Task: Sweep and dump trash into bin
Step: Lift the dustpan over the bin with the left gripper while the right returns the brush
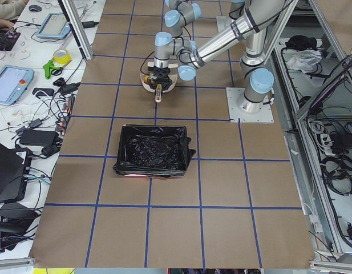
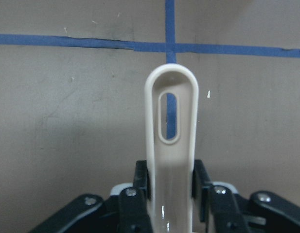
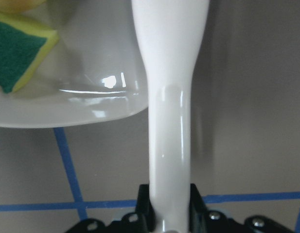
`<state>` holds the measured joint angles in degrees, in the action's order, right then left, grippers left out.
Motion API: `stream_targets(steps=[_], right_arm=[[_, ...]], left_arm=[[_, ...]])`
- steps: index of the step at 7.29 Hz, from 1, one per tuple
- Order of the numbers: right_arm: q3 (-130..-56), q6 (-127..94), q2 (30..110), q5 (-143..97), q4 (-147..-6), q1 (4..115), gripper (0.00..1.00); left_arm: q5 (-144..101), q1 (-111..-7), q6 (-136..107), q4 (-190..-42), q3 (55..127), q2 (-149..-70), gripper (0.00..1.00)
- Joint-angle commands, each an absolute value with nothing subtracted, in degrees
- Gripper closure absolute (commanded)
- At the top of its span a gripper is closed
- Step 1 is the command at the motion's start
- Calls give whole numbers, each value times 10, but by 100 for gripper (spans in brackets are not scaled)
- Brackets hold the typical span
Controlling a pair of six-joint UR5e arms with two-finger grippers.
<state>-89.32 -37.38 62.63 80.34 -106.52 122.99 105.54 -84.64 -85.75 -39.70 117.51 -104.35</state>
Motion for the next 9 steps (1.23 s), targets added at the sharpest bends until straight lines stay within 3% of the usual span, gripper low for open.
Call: stream_targets(steps=[1, 6, 9], right_arm=[[-900, -296, 676, 848, -1010, 1151, 96], [-917, 6, 700, 924, -999, 863, 97], [-918, 131, 684, 960, -1030, 751, 100]], left_arm=[[1045, -846, -856, -411, 1173, -1031, 100], [933, -804, -837, -709, 982, -1003, 100], [881, -669, -676, -712, 968, -998, 100]])
